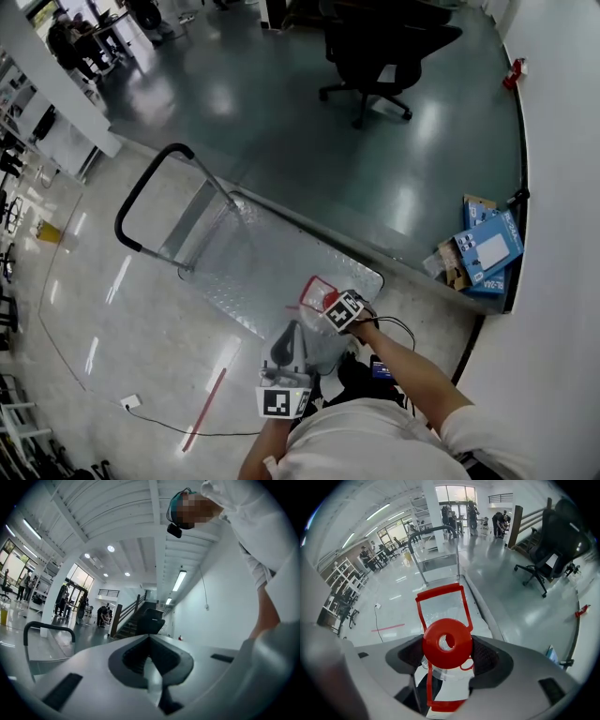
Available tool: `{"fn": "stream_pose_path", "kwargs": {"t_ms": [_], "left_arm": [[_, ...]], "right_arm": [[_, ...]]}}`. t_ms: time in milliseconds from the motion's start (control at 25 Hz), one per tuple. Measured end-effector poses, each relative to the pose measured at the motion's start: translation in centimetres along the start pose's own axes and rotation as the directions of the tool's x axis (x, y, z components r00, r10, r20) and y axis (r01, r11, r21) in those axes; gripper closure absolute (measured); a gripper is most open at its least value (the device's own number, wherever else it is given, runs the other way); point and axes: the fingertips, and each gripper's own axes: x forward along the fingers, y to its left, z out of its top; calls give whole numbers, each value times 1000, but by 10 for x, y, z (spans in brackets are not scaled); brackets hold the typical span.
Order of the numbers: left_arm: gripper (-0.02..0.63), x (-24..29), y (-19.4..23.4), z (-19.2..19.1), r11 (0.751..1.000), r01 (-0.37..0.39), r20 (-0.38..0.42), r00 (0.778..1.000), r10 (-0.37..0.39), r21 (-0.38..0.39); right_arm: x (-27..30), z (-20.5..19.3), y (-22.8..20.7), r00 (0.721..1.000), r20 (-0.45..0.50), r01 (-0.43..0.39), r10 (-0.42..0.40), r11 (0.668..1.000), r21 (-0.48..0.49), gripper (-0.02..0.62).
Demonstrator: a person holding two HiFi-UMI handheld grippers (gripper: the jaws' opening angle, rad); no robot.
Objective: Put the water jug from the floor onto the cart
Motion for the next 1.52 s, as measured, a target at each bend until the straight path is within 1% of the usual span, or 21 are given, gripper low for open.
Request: {"fn": "stream_pose_path", "kwargs": {"t_ms": [160, 280, 480, 640, 800, 960, 1200, 1320, 1400, 1520], "left_arm": [[603, 14, 18, -17, 999, 20, -40, 999, -21, -37], [603, 21, 30, -26, 999, 32, -61, 998, -34, -34], [603, 31, 47, -33, 997, 5, -69, 998, -10, -72], [603, 31, 55, -36, 998, -10, -82, 997, 4, -64], [603, 28, 63, -40, 998, -18, -91, 996, 13, -55], [603, 28, 64, -42, 997, -25, -106, 994, 17, -74], [603, 28, 58, -44, 999, -3, -92, 996, -2, -47], [603, 27, 53, -42, 998, 2, -100, 995, -8, -59], [603, 24, 53, -42, 999, 1, -90, 996, -6, -52], [603, 21, 52, -39, 998, -5, -80, 997, 0, -58]], "right_arm": [[23, 0, -11, 1000, -16, 19, -18, 999, 37, 284], [36, 3, -15, 1000, -9, 27, -26, 997, 73, 284], [56, -1, -21, 999, -30, 31, -28, 996, 80, 284], [69, -7, -25, 999, -42, 34, -31, 995, 88, 284], [77, -6, -24, 999, -29, 40, -37, 994, 100, 284], [79, -2, -20, 999, -19, 44, -42, 996, 82, 284], [78, -9, -19, 998, -33, 46, -44, 996, 78, 284], [76, -11, -20, 998, -30, 64, -62, 995, 76, 284], [75, -11, -21, 996, -29, 80, -79, 995, 66, 284], [65, -6, -19, 997, -10, 78, -78, 995, 55, 284]]}}
